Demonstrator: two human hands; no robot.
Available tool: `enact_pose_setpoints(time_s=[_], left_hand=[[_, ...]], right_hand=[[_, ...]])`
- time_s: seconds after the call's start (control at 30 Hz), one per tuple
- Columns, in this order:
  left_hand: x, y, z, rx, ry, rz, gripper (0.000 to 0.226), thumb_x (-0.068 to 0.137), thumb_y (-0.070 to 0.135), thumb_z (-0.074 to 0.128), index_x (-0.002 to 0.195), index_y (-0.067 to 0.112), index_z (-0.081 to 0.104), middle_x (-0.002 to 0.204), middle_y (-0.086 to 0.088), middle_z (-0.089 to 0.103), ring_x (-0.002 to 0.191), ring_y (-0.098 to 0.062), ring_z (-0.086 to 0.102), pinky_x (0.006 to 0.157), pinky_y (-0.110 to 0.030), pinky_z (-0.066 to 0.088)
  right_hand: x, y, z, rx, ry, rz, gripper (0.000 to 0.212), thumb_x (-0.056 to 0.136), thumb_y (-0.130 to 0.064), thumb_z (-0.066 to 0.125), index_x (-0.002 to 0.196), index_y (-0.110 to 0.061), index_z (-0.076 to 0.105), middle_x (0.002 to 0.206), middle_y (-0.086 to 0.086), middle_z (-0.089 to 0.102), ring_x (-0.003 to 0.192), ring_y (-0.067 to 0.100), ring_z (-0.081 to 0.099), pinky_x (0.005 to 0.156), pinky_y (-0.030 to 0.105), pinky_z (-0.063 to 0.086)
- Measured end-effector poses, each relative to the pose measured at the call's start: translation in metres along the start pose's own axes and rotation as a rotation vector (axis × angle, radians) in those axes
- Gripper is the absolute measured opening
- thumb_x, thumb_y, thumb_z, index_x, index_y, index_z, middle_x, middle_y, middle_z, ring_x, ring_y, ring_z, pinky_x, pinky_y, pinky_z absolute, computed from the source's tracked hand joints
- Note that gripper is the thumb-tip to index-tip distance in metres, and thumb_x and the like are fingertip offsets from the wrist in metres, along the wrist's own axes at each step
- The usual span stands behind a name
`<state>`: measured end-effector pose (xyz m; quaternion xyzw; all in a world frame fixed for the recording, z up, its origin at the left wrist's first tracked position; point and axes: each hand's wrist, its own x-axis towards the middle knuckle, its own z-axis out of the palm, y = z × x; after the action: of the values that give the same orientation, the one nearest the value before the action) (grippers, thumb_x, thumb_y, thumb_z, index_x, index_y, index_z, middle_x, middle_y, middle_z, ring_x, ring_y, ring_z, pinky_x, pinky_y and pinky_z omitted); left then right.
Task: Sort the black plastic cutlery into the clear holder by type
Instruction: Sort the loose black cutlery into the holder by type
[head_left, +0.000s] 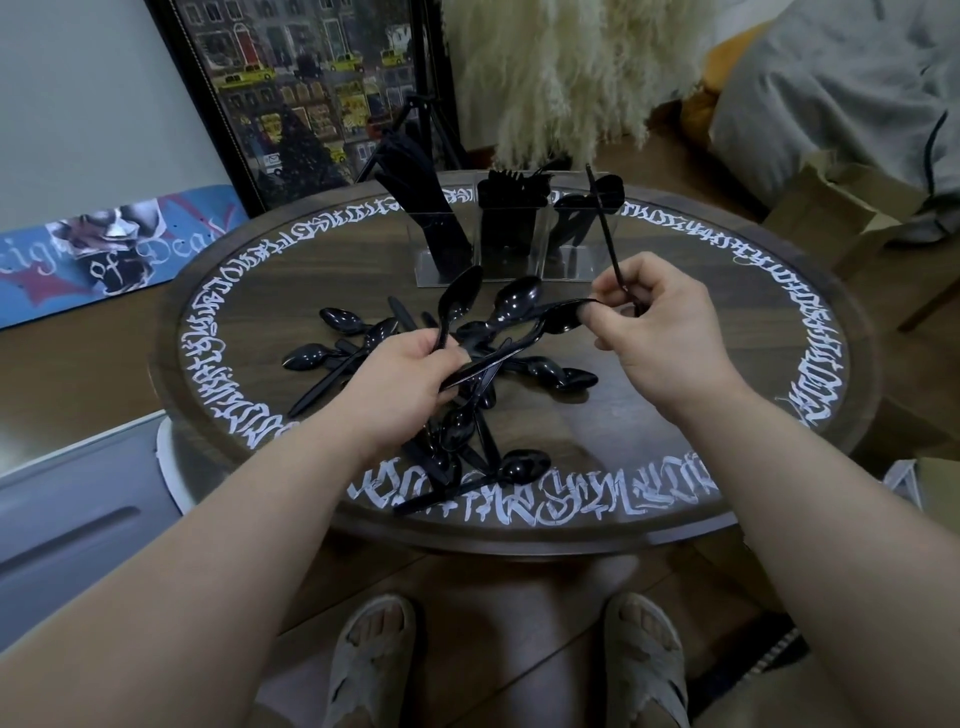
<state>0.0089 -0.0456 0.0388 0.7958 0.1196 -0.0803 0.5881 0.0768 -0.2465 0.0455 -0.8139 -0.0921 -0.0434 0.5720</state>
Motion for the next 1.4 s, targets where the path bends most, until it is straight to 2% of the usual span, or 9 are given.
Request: enact_pose_setpoints(time_s=[0.13,0.23,0.4,0.53,0.67,0.93,1.07,1.23,1.4], left_hand=[[-0.001,-0.006,0.001,0.221,0.051,0.183,0.032,0.099,0.033,0.044,0.086,0.008,0.059,0.073,-0.006,0.055,0.070,-0.019,0.052,0.078,-0.049,0.051],[-0.004,-0.004,0.006,0.358,0.034,0.265,0.040,0.099,0.037,0.042,0.085,0.004,0.058,0.065,-0.003,0.050,0.058,-0.012,0.046,0.063,-0.036,0.043],[-0.007,-0.002,0.008,0.357,-0.041,0.289,0.037,0.097,0.041,0.043,0.090,0.013,0.065,0.086,-0.015,0.067,0.072,-0.020,0.060,0.081,-0.044,0.052],[-0.009,0.001,0.008,0.325,-0.061,0.283,0.036,0.097,0.041,0.042,0.086,0.015,0.066,0.083,-0.026,0.063,0.066,-0.029,0.056,0.071,-0.047,0.049],[-0.004,0.000,0.007,0.226,0.049,0.152,0.034,0.101,0.036,0.036,0.090,0.012,0.056,0.071,0.002,0.054,0.064,-0.010,0.053,0.064,-0.029,0.045],[0.005,-0.006,-0.002,0.432,0.095,0.040,0.029,0.100,0.030,0.041,0.091,0.024,0.067,0.084,-0.008,0.070,0.078,-0.020,0.067,0.077,-0.035,0.054],[-0.002,0.001,0.008,0.196,-0.070,-0.046,0.029,0.103,0.028,0.036,0.093,0.015,0.061,0.064,-0.003,0.062,0.056,-0.012,0.063,0.052,-0.022,0.048],[-0.004,0.002,0.013,0.240,-0.116,0.104,0.039,0.102,0.040,0.030,0.105,0.021,0.065,0.056,0.006,0.051,0.046,-0.005,0.044,0.055,-0.021,0.037],[-0.005,0.000,0.011,0.356,-0.135,0.218,0.033,0.103,0.032,0.032,0.097,0.020,0.062,0.061,0.005,0.049,0.051,-0.004,0.044,0.058,-0.022,0.040]], right_hand=[[-0.001,0.000,0.004,0.007,-0.038,0.101,0.010,0.080,-0.010,0.074,0.078,-0.017,0.066,0.071,0.002,0.059,0.069,0.014,0.054,0.076,0.050,0.054],[-0.001,0.001,0.006,0.032,-0.020,0.121,0.016,0.080,-0.008,0.074,0.081,-0.020,0.063,0.068,-0.003,0.057,0.068,0.013,0.055,0.075,0.046,0.055],[0.000,0.002,0.007,0.041,-0.005,0.117,0.014,0.082,-0.010,0.073,0.087,-0.022,0.066,0.078,0.000,0.061,0.073,0.010,0.058,0.080,0.040,0.057],[-0.001,0.002,0.006,0.031,-0.071,0.154,0.005,0.087,-0.012,0.067,0.086,-0.016,0.070,0.080,0.002,0.066,0.071,0.011,0.056,0.074,0.039,0.056],[-0.001,0.001,0.001,0.017,-0.082,0.111,0.012,0.087,-0.013,0.067,0.077,-0.019,0.070,0.077,0.004,0.066,0.070,0.012,0.054,0.070,0.041,0.056],[-0.007,-0.006,0.004,0.044,-0.147,-0.010,0.014,0.083,-0.007,0.070,0.081,-0.020,0.073,0.082,0.011,0.072,0.069,0.014,0.057,0.067,0.041,0.053],[-0.009,-0.007,0.012,-0.009,-0.155,-0.065,0.011,0.083,-0.007,0.071,0.085,-0.016,0.074,0.074,-0.005,0.069,0.063,-0.003,0.057,0.063,0.020,0.050],[-0.007,-0.002,0.016,-0.051,-0.077,-0.085,0.012,0.083,-0.010,0.072,0.088,-0.021,0.073,0.070,-0.018,0.064,0.059,-0.009,0.056,0.063,0.008,0.042],[-0.008,0.001,0.020,-0.118,-0.119,-0.083,0.023,0.089,-0.013,0.065,0.108,-0.024,0.072,0.084,-0.021,0.065,0.073,-0.009,0.058,0.079,0.017,0.048]])
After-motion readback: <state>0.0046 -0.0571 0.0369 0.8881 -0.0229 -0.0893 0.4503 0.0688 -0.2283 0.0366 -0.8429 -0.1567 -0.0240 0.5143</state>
